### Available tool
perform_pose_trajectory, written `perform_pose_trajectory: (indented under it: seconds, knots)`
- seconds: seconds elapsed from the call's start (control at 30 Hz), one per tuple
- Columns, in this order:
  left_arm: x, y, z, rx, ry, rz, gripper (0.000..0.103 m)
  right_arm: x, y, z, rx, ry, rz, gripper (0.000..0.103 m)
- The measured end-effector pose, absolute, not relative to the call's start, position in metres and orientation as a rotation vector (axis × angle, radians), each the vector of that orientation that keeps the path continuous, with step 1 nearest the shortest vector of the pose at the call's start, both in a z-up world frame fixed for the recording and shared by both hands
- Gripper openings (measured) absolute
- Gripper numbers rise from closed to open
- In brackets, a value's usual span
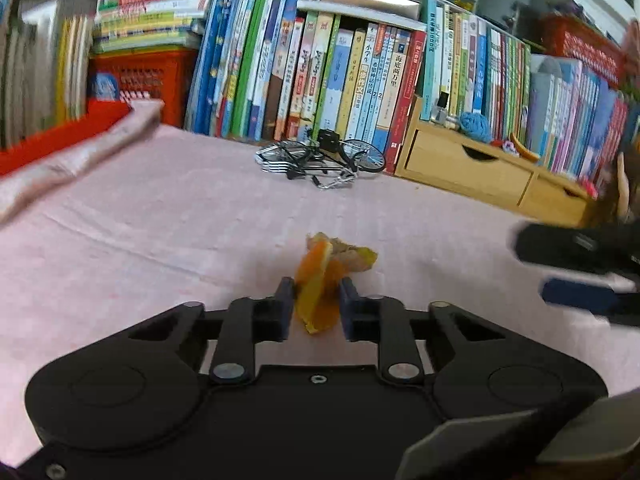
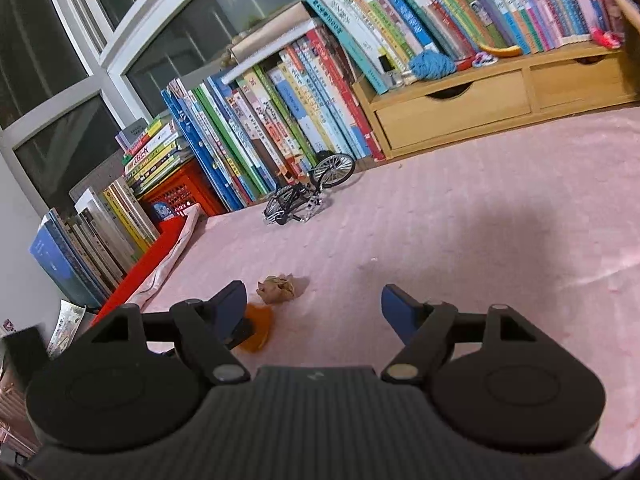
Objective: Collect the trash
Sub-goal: 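Grasp orange peel with left tool while right tool grasps brown crumpled paper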
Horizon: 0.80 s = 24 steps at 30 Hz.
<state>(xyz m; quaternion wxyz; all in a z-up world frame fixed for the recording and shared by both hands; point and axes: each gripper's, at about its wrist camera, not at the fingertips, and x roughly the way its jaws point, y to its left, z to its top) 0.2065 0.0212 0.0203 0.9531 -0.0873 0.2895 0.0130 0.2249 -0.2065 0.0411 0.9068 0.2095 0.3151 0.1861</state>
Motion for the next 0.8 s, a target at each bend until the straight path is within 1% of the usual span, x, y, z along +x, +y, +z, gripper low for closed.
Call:
perform_pose_trajectory:
  seconds: [0.13, 0.33, 0.43, 0.47, 0.5, 0.73, 0.8]
  knots:
    - [0.173, 0.039, 0.032, -0.225, 0.574, 0.042, 0.017, 0.243, -0.186, 0.035, 0.408, 0.672, 0.4, 0.084]
    - [0.108, 0.068, 0.048, -0.291, 0.515, 0.087, 0.017, 0.267, -0.151, 0.024, 0.356, 0.721, 0.412, 0.084]
    - [0.084, 0.073, 0.051, -0.254, 0.495, 0.073, 0.017, 0.274, -0.135, 0.018, 0.309, 0.734, 0.406, 0.084]
    - [0.079, 0.075, 0.052, -0.245, 0.487, 0.067, 0.012, 0.276, -0.13, 0.017, 0.291, 0.735, 0.403, 0.084]
    - [0.074, 0.076, 0.053, -0.234, 0.481, 0.058, 0.01, 0.278, -0.125, 0.016, 0.276, 0.736, 0.403, 0.084]
    - [0.073, 0.086, 0.049, -0.227, 0.5, 0.024, 0.01, 0.296, -0.091, 0.007, 0.17, 0.752, 0.399, 0.083]
    - [0.075, 0.089, 0.046, -0.235, 0.511, 0.016, 0.01, 0.297, -0.084, 0.003, 0.153, 0.776, 0.409, 0.067]
